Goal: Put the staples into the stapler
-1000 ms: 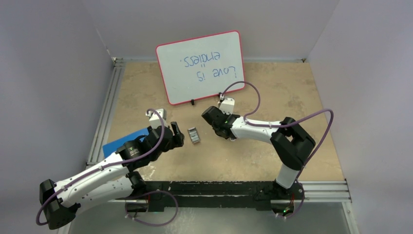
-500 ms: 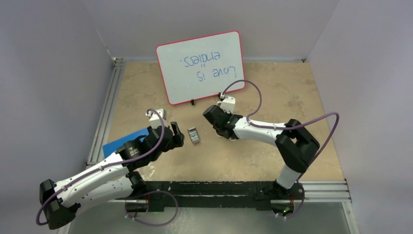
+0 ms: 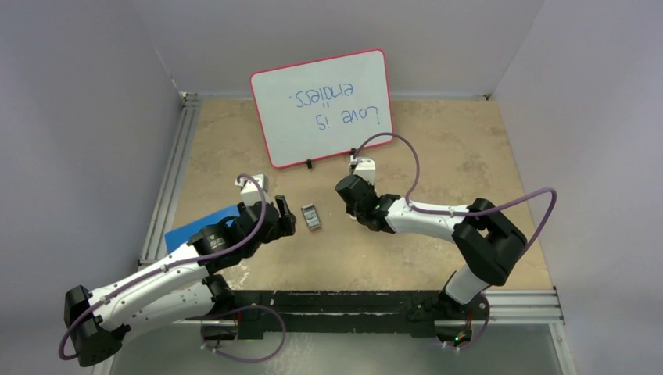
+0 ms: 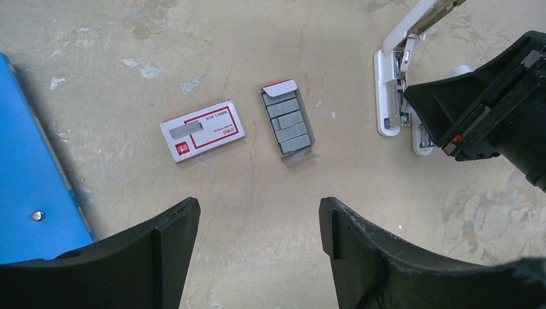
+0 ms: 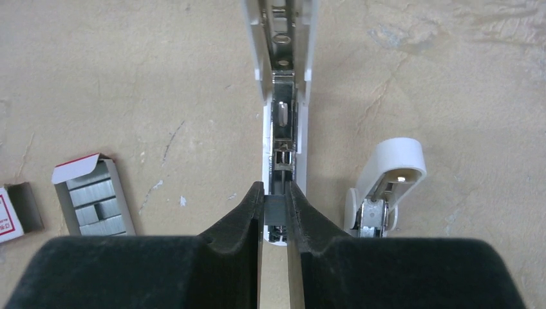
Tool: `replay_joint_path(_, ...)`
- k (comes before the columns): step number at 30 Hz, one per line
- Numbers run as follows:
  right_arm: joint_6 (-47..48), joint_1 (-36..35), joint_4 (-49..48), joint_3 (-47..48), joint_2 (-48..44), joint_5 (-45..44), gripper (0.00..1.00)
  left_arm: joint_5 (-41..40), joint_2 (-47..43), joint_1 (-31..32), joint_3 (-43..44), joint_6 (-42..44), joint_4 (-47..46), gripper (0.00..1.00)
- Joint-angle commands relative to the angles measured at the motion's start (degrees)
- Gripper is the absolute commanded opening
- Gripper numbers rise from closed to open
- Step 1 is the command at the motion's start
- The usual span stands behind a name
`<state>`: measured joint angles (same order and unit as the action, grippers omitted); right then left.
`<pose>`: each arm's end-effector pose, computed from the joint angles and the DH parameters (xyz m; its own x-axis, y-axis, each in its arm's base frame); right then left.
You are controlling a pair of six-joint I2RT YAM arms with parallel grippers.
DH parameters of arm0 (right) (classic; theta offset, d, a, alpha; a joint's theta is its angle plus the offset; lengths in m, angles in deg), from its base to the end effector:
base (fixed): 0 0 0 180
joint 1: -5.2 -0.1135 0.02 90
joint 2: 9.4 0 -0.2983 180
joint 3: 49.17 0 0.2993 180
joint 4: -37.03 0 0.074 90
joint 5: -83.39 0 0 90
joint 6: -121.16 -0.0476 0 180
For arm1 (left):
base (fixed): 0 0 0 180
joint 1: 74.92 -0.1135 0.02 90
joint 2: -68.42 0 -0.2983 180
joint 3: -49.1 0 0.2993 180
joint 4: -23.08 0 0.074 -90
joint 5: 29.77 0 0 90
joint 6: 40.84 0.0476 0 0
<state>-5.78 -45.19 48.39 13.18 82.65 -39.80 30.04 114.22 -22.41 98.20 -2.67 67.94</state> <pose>0.2601 0.2734 0.1885 -0.5640 0.1073 -0.8188 -0.0533 0.9847 0.1658 0.1389 -0.1417 0.2682 -0.6087 -0.3230 -0.7247 -0.0351 0.9235 -0.3821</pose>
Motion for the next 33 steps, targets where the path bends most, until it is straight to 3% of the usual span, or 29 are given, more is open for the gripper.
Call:
replay_joint_path(1,4.22,0.04,-4.33,0.19,-1.75,0.92,0.16,-0.12,0.03,-0.3,0.5,0.42,-2.06,0.69)
replay_joint_path(33,3.73,0.95,-4.93,-0.95,-0.35,-1.72,0.15,-0.1,0.33,-0.3,0.87,0.33,-1.83,0.69)
